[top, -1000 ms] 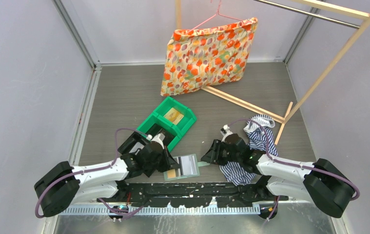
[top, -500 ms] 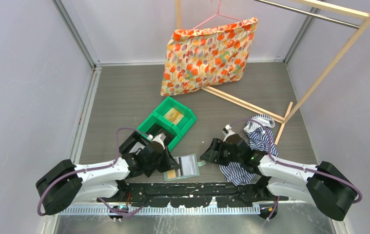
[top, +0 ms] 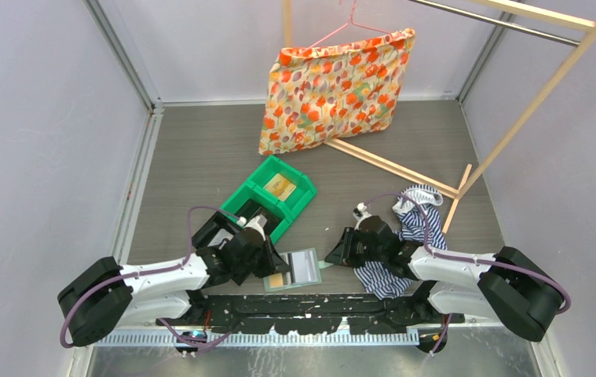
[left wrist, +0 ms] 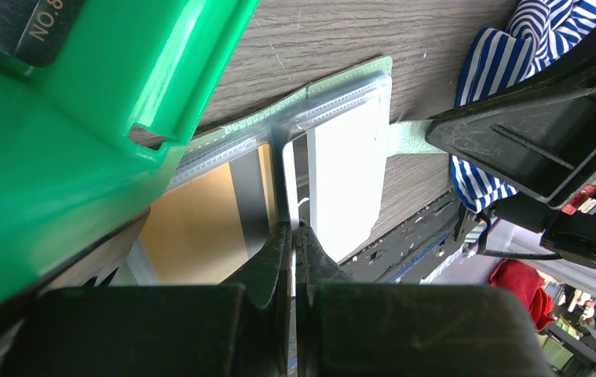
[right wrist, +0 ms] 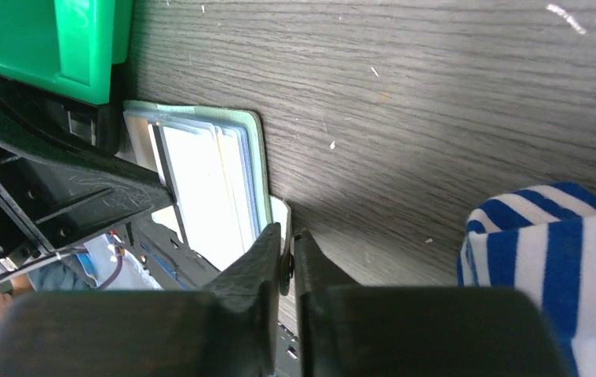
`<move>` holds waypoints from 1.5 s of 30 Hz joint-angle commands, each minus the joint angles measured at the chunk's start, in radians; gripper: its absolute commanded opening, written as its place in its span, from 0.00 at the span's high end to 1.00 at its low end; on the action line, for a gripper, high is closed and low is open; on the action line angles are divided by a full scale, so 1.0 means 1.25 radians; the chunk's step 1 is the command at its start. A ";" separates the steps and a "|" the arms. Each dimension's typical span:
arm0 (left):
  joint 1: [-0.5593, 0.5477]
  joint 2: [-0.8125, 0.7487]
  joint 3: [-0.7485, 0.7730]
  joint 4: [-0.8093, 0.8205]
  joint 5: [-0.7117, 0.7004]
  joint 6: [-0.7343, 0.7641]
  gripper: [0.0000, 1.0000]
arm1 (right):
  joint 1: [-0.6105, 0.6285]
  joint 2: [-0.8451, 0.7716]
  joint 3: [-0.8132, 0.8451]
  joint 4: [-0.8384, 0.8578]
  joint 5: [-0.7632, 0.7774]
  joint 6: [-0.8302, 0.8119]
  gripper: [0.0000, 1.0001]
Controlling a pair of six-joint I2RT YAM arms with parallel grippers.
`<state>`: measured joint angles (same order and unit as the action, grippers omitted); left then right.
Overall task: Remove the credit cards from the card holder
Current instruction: Remove the credit card from the card holder.
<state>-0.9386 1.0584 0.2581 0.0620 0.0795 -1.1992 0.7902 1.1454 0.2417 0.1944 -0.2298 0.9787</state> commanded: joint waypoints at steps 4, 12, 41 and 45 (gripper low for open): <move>0.001 -0.021 0.018 -0.045 -0.016 0.019 0.99 | 0.004 -0.054 -0.013 0.002 0.065 0.030 0.99; 0.001 -0.071 0.015 -0.108 -0.029 0.026 0.99 | 0.002 -0.114 -0.031 -0.094 0.150 0.044 0.99; 0.001 -0.213 0.178 -0.429 0.006 0.192 0.99 | -0.005 -0.142 -0.026 -0.173 0.214 0.040 0.99; 0.001 -0.198 0.268 -0.531 -0.016 0.216 0.99 | -0.005 -0.161 -0.031 -0.177 0.218 0.049 0.99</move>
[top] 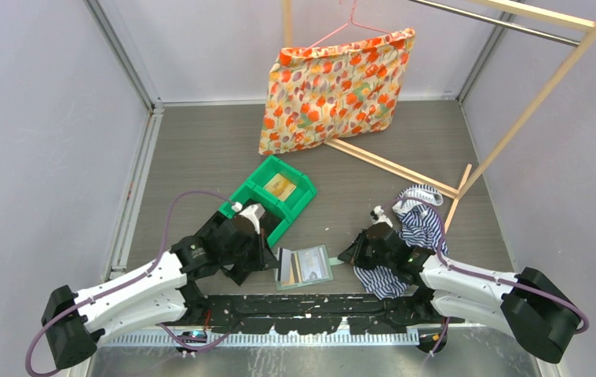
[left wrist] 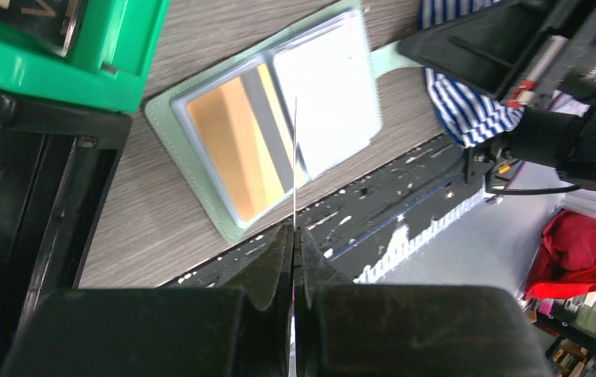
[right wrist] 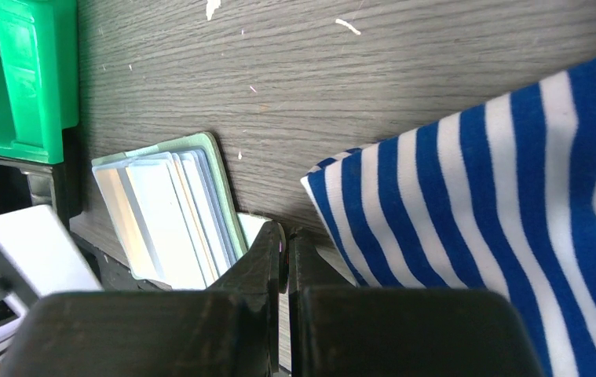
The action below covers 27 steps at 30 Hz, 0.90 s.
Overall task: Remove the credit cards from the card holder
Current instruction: Remove the credit card from the card holder, then place the credit card in the storage box.
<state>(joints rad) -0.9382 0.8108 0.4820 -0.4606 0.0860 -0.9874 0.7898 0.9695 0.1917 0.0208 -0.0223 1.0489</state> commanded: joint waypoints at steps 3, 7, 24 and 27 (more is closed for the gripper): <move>0.001 0.018 0.155 -0.186 -0.044 0.073 0.99 | -0.006 -0.035 0.017 -0.063 0.061 -0.017 0.99; 0.001 0.039 0.277 -0.331 -0.137 0.148 1.00 | -0.005 -0.046 0.024 -0.089 0.069 -0.023 0.99; 0.001 0.185 0.603 -0.816 -0.560 0.333 0.99 | -0.005 -0.040 0.033 -0.111 0.077 -0.023 0.99; 0.001 0.248 0.601 -0.848 -0.594 0.297 0.99 | -0.005 -0.018 0.040 -0.101 0.068 -0.026 0.99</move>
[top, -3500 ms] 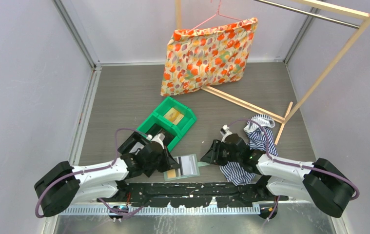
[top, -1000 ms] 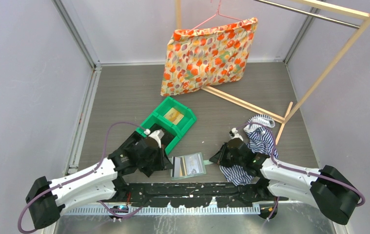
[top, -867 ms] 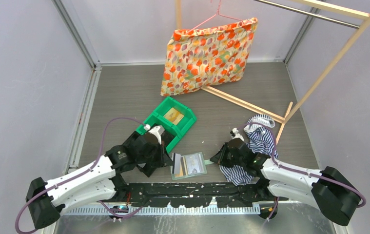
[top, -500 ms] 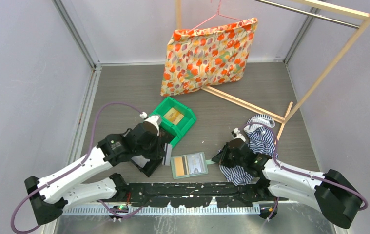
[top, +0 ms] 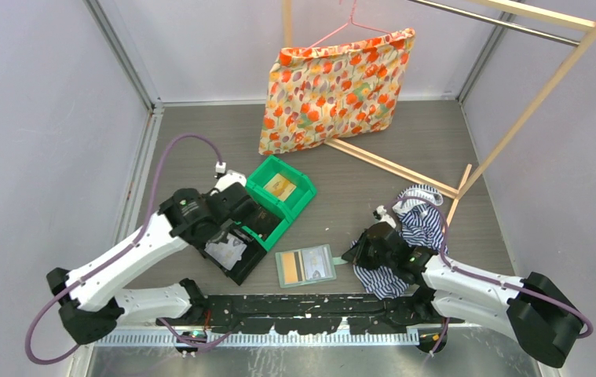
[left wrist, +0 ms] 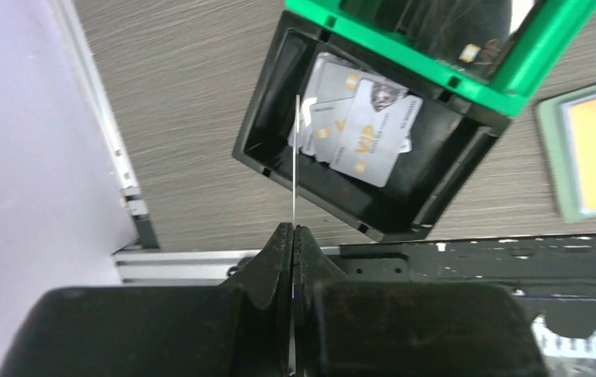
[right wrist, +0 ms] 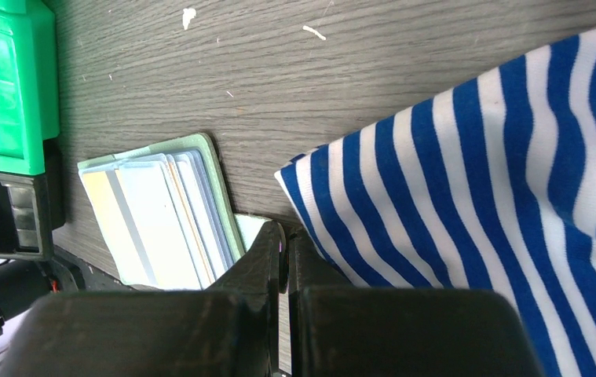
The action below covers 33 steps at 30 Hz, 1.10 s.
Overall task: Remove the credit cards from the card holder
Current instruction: Place the credit card in the storage box.
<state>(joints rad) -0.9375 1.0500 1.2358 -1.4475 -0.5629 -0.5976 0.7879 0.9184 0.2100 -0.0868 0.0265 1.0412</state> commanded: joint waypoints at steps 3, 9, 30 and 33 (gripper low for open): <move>0.000 0.108 0.002 -0.075 -0.093 -0.031 0.99 | -0.004 0.026 0.025 -0.011 0.028 -0.016 0.99; 0.000 0.203 0.019 -0.092 -0.115 -0.062 0.99 | -0.004 0.005 0.018 -0.014 0.027 -0.013 0.99; -0.022 0.293 -0.141 0.228 -0.009 -0.004 1.00 | -0.005 -0.026 -0.017 -0.013 0.032 -0.003 0.99; -0.015 0.326 -0.141 0.250 0.017 0.030 1.00 | -0.005 -0.003 -0.008 -0.004 0.026 -0.006 0.99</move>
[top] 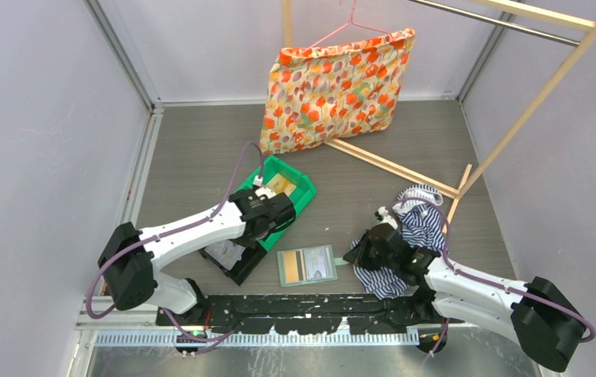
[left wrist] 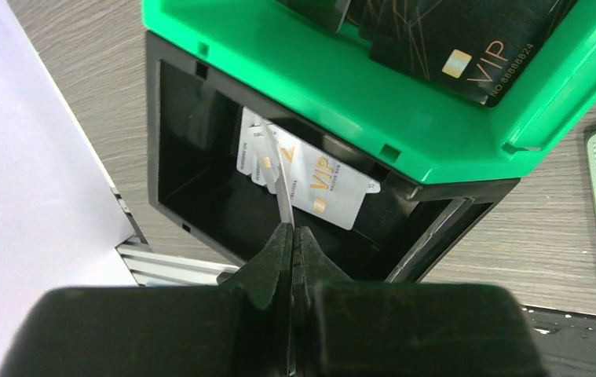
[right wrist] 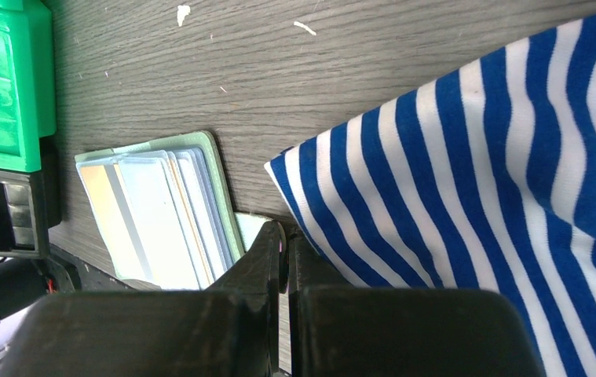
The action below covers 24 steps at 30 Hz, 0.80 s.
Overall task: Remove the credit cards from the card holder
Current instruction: Place the credit card in the storage box.
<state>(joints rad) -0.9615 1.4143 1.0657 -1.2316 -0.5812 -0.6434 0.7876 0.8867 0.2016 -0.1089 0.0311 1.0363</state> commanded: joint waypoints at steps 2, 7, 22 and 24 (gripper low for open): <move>0.006 0.067 0.002 0.080 0.051 0.080 1.00 | -0.005 0.030 0.000 0.021 0.022 -0.004 0.99; 0.006 0.136 0.015 0.058 0.047 0.067 1.00 | -0.005 0.038 0.009 0.016 0.020 -0.015 0.99; 0.003 0.210 0.055 -0.014 0.079 0.036 0.89 | -0.006 0.044 0.002 0.022 0.022 -0.013 0.99; 0.003 0.206 0.057 -0.020 0.091 0.033 0.68 | -0.007 0.041 0.003 0.022 0.020 -0.015 0.99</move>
<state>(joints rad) -0.9554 1.6707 1.1007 -1.2274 -0.4976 -0.5797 0.7834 0.9257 0.2028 -0.0582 0.0288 1.0348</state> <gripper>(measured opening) 0.184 0.045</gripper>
